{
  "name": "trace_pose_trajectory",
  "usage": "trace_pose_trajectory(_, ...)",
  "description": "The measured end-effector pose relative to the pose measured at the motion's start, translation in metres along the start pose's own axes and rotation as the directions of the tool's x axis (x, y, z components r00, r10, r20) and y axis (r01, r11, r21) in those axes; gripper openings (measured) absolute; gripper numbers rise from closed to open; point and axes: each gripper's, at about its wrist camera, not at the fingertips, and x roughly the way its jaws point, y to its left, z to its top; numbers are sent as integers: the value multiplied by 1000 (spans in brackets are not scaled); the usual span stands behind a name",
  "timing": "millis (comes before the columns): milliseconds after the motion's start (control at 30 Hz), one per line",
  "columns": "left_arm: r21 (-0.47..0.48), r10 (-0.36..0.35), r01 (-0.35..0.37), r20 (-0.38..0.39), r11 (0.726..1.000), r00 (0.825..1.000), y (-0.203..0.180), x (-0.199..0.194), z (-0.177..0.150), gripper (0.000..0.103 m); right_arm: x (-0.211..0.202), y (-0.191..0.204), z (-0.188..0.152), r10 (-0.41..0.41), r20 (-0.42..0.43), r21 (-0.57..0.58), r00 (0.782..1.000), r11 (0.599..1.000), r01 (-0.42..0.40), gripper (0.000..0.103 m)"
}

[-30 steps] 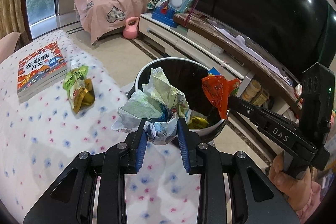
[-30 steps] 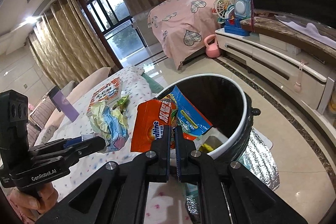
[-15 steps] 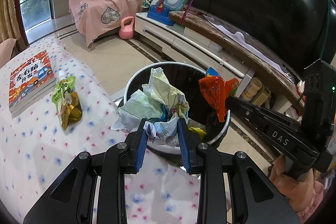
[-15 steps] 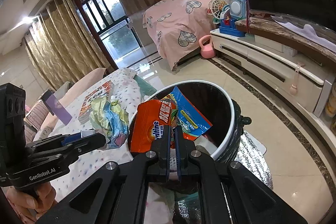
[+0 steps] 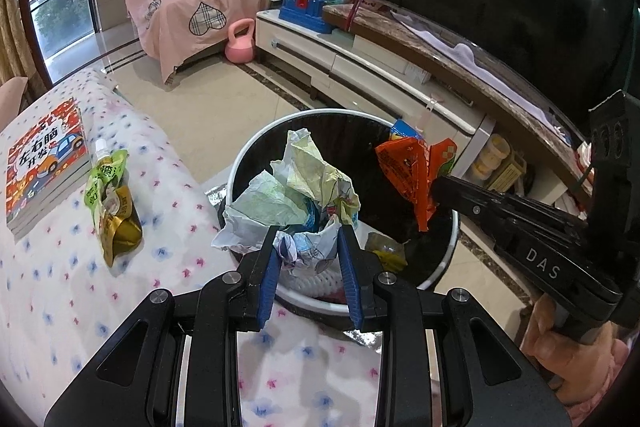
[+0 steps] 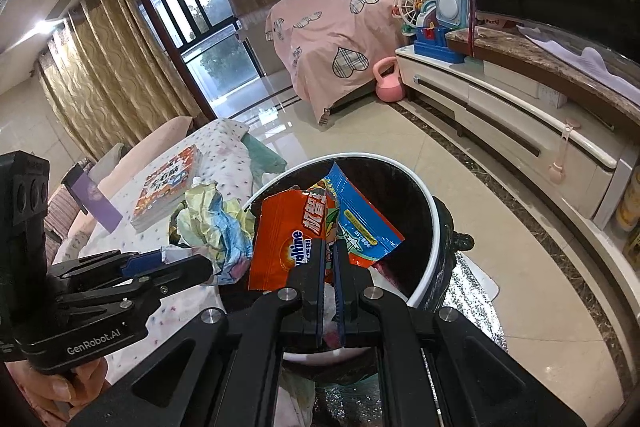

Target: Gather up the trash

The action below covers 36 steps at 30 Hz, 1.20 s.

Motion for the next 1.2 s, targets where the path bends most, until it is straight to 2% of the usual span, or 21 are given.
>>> trace_pose_trajectory(400, 2, 18, -18, -32, 1000, 999, -3, 14, 6, 30, 12, -6, 5, -24, -34, 2, 999, 1000, 24, 4)
trace_pose_trajectory(467, 1, 25, -25, -31, 1000, 999, -3, 14, 7, 34, 14, -7, 6, -22, -40, 8, 999, 1000, 22, 5)
trace_pose_trajectory(533, -3, 26, -26, -35, 1000, 999, -2, 15, 8, 41, 15, -8, 7, -20, -43, 15, 999, 1000, 21, 9)
trace_pose_trajectory(700, -10, 33, -33, -18, 999, 999, 3, 8, 6, 60, 13, -12, 9, -17, -35, 35, 999, 999, 18, 12)
trace_pose_trajectory(733, -14, 36, -36, -12, 999, 999, 4, 5, 5, 61, 13, -12, 9, -14, -33, 37, 999, 999, 15, 14)
trace_pose_trajectory(800, -32, 34, -34, -3, 999, 999, 10, -1, 3, 63, 11, -11, 9, -7, -27, 42, 1000, 999, 8, 36)
trace_pose_trajectory(900, -65, 34, -34, 5, 997, 999, 19, -10, -5, 65, 6, -9, 6, 2, -17, 45, 1000, 999, -2, 52)
trace_pose_trajectory(967, -86, 34, -32, 12, 996, 999, 25, -17, -12, 67, 2, -7, 4, 10, -9, 53, 1000, 999, -10, 56)
trace_pose_trajectory(1067, -133, 33, -29, 31, 991, 999, 35, -33, -27, 72, -6, -3, -1, 23, 9, 63, 1000, 998, -23, 77)
trace_pose_trajectory(1200, -178, 28, -17, 59, 984, 998, 47, -53, -50, 76, -23, 9, -13, 39, 40, 79, 998, 996, -42, 95)
